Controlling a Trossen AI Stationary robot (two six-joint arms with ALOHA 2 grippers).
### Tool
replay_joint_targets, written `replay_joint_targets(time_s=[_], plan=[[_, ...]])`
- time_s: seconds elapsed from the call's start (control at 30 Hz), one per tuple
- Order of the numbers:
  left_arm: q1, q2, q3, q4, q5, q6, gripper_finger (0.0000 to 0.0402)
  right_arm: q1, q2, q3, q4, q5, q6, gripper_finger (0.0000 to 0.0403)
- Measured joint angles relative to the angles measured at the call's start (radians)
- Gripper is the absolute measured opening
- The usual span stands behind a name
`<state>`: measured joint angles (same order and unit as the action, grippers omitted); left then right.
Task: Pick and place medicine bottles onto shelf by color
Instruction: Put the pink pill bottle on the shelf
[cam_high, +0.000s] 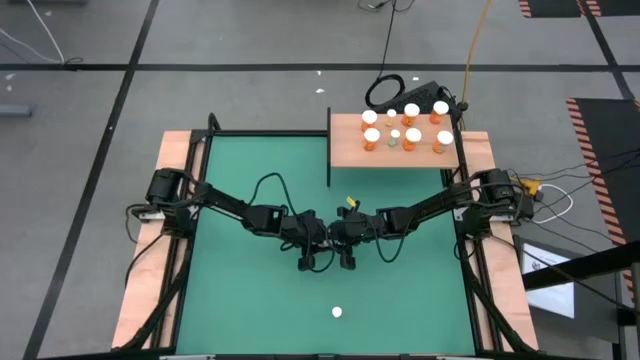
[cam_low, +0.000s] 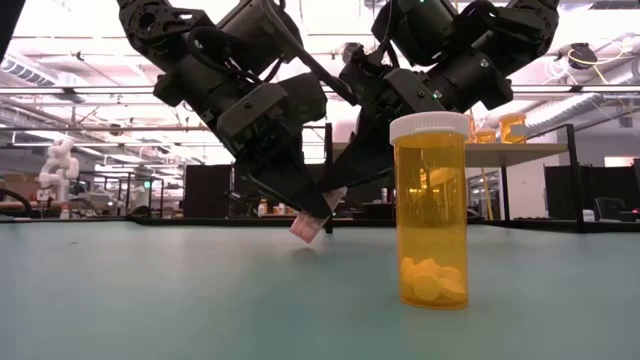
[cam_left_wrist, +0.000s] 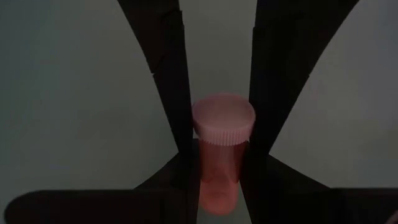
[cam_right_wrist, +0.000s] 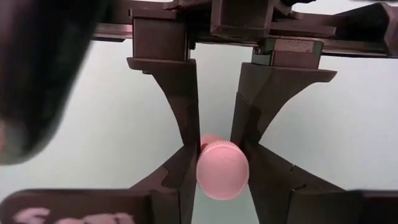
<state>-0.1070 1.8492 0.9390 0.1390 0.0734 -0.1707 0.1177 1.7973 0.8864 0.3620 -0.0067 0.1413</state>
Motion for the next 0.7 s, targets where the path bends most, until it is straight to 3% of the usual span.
replay_joint_targets(time_s=[0.17,0.5,0.7], plan=[[-0.002,-0.001,0.000,0.001,-0.026,-0.010,0.0133,-0.002,-0.002,0.000,-0.003,-0.025,0.003,0.0118],[0.000,-0.048,0.003,-0.011,-0.112,-0.033,0.0317,-0.008,-0.093,0.000,-0.174,-0.048,-0.003,0.0116],[-0.008,-0.159,0.002,-0.132,-0.302,-0.034,0.0339,-0.008,-0.197,0.000,-0.334,-0.046,-0.004,0.0118]])
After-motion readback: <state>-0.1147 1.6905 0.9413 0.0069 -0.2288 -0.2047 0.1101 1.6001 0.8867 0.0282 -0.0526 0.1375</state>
